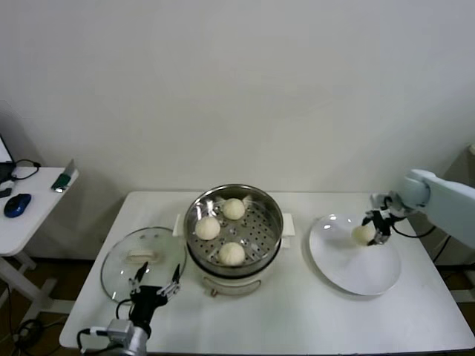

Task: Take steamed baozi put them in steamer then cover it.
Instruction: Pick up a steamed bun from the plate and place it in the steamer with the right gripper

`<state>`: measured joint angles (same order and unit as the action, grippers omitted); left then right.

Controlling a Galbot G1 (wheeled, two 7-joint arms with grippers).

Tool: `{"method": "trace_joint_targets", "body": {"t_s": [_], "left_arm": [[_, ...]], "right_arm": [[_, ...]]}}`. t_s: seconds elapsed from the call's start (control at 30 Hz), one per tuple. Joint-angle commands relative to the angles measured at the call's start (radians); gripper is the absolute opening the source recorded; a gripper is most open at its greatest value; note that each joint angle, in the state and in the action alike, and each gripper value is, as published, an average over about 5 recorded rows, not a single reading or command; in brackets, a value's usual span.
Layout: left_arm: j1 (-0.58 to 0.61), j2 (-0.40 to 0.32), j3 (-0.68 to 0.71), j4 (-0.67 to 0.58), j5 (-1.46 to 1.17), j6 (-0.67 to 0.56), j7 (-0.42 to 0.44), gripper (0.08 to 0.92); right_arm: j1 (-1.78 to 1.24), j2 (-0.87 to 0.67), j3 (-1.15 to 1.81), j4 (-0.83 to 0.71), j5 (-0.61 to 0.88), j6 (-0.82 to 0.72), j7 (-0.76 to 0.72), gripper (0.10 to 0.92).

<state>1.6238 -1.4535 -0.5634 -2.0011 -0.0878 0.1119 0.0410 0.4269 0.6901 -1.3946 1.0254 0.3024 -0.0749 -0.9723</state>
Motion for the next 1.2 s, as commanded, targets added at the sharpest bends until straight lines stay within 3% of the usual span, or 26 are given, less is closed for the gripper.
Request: {"method": "trace_joint_targets", "body": {"t_s": [0.03, 0.23, 0.5, 0.8, 1.2], "left_arm": [[-0.001, 0.002, 0.002, -0.001, 0.000, -0.001, 0.001, 0.823], [-0.006, 0.006, 0.008, -0.003, 0.000, -0.001, 0.000, 0.823], [-0.008, 0.008, 0.015, -0.012, -0.005, 0.001, 0.000, 0.823], [-0.005, 0.017, 0.001, -0.023, -0.021, 0.003, -0.001, 0.823], [-0.008, 0.019, -0.004, -0.020, -0.027, 0.003, -0.001, 0.823]], "right_arm": [[0.532, 0.060, -0.348, 0.240, 0.303, -0.046, -0.008, 0.679], [0.744, 0.170, -0.399, 0.450, 0.497, -0.153, 0.053, 0.679], [0.706, 0.318, -0.331, 0.616, 0.641, -0.275, 0.177, 0.679], [0.513, 0.443, -0.325, 0.572, 0.586, -0.324, 0.253, 0.679], [0.376, 0.458, -0.355, 0.521, 0.434, -0.355, 0.310, 0.679]]}}
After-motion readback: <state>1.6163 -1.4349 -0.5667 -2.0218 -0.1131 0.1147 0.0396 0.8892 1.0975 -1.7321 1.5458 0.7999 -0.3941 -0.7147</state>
